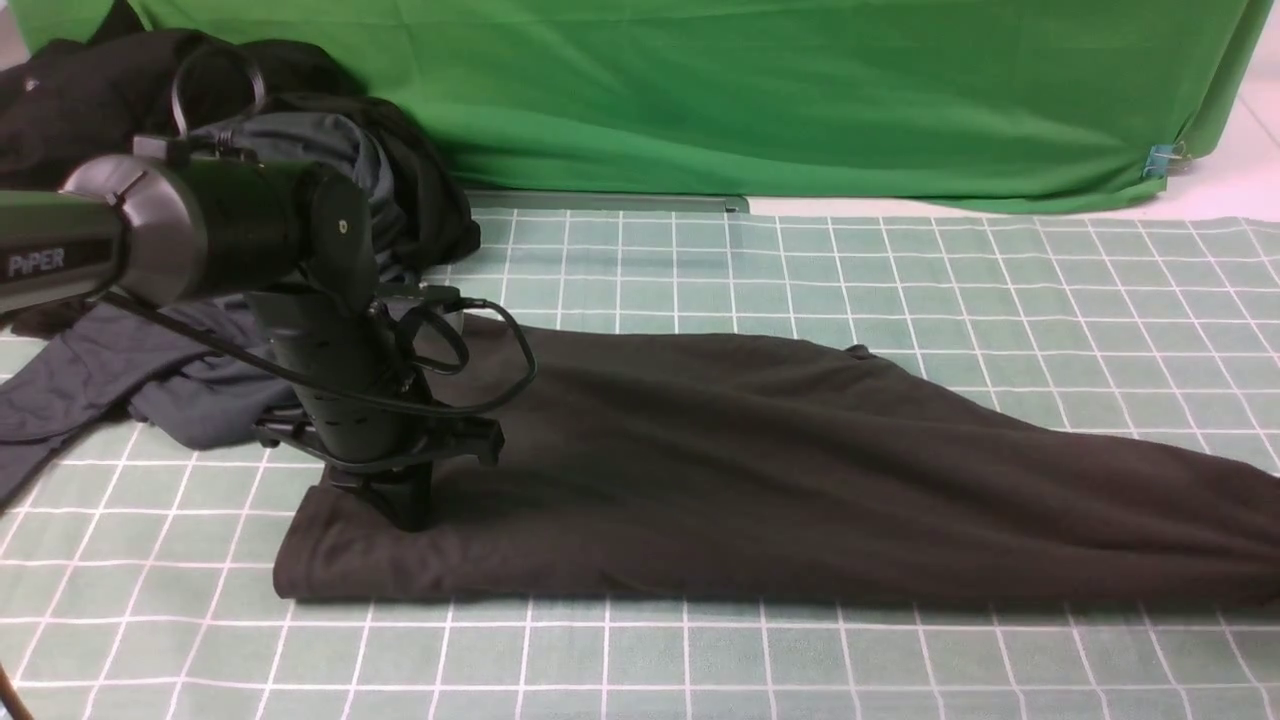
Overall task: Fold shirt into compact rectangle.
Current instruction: 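Pull the folded dark garment lengthwise by its ends to straighten it flat on the table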
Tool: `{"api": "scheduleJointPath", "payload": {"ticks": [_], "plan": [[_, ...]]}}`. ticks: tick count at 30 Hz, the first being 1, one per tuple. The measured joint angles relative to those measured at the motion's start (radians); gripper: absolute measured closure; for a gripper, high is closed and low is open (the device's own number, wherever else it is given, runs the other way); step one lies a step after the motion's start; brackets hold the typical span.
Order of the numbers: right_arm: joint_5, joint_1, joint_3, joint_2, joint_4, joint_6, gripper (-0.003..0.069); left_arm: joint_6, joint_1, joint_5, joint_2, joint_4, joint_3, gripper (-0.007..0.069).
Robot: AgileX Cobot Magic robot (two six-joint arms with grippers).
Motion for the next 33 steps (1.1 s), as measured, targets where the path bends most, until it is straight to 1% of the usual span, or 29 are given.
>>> {"api": "scheduleJointPath", "payload": {"ticks": [2,4,5,7,10,11,12,14,17,20,23,28,33], "plan": [[0.021,0.0,-0.007,-0.001,-0.02,-0.001,0.0578,0.0,0.0,0.002,0.0,-0.009,0.0,0.0629],[0.031,0.0,-0.007,-0.001,-0.054,0.005,0.0492,0.0,0.0,0.01,0.0,-0.01,0.0,0.0629],[0.033,0.0,-0.007,-0.001,-0.054,0.005,0.0481,0.0,0.0,0.011,0.0,-0.01,0.0,0.0629],[0.068,0.0,-0.009,-0.002,-0.115,0.038,0.0295,0.001,0.0,0.029,-0.003,-0.01,0.0,0.0629],[0.154,0.0,-0.039,-0.002,-0.138,0.062,0.0122,0.001,0.0,0.042,-0.027,-0.011,0.001,0.0629],[0.184,0.0,-0.059,-0.002,-0.14,0.076,0.0082,0.001,0.0,0.042,-0.046,-0.014,0.001,0.0629],[0.203,0.0,-0.079,-0.002,-0.14,0.091,0.0058,0.001,0.0,0.042,-0.061,-0.016,0.001,0.0629],[0.218,0.0,-0.112,-0.011,-0.131,0.11,0.0046,0.001,0.0,0.041,-0.097,-0.016,0.001,0.0629],[0.205,0.0,-0.14,-0.026,-0.088,0.103,0.0052,0.001,0.0,0.039,-0.131,-0.016,0.001,0.0629],[0.133,0.0,-0.158,-0.026,0.022,0.044,0.0055,0.001,0.0,0.037,-0.129,-0.016,0.001,0.0629],[0.089,0.0,-0.159,0.016,0.077,0.007,0.0057,0.001,0.0,0.032,-0.106,-0.018,0.001,0.0629],[0.051,0.0,-0.159,0.126,0.077,0.002,0.0057,-0.009,0.0,0.027,-0.041,-0.012,0.001,0.0629],[0.012,0.0,-0.159,0.185,0.077,0.001,0.0066,-0.079,0.001,0.026,0.003,0.034,0.001,0.0629]]}}
